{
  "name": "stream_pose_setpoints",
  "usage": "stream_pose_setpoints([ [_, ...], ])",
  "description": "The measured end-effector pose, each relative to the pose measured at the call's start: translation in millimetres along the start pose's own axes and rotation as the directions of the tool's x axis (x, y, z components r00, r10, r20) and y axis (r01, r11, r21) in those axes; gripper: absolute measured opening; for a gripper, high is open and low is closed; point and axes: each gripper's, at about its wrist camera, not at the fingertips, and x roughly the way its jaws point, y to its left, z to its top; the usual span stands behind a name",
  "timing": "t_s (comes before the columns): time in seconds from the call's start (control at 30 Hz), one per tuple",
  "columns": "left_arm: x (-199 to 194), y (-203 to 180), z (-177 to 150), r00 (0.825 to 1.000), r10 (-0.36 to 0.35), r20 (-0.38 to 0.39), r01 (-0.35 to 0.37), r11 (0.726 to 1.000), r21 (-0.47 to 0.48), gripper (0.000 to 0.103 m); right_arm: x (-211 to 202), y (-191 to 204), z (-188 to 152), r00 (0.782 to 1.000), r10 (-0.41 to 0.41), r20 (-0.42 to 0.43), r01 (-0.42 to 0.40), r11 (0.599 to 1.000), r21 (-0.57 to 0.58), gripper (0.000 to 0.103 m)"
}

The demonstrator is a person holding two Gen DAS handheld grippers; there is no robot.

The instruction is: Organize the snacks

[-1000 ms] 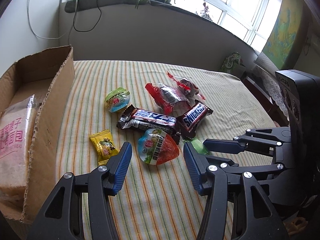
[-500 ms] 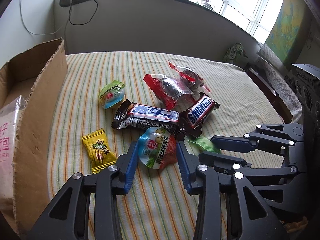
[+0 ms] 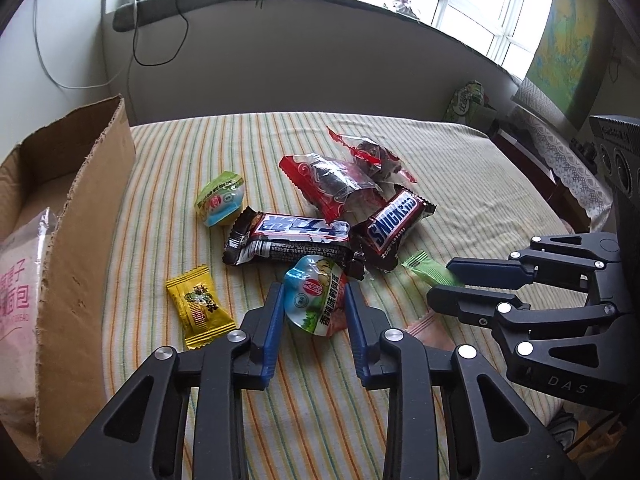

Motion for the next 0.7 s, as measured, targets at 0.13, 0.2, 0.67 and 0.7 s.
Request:
stream_pose_setpoints([
  [0.13,7.8,-11.4,-0.7,0.999,0.020,-0.026,-0.019,0.998,0.054,0.052,-2.0,-1.1,-1.7,1.000,0.004,0.005,-0.004,1.000,0.004,0.025],
  [0.2,9.7,-15.8,-1.7,0.999,0.043,-0.018,-0.042,0.996,0.077,0.050,-2.9,-1.9,-2.4,1.000,0.002,0.008,-0.002,1.000,0.005,0.025],
  [0.67,-17.6,-9.1,-5.4,0.999,0.020,0.044,-0.021,1.000,0.015,0.029,-32.0,3.6,0.0,0.998,0.008,0.067,-0.008,1.000,0.011,0.025],
  [0.7,-21.2,-8.0,-5.6,0.998,0.022,0.053,-0.022,1.000,0.011,0.029,-34.6,6.0,1.5,0.997,0.010,0.072,-0.010,1.000,0.009,0.025],
])
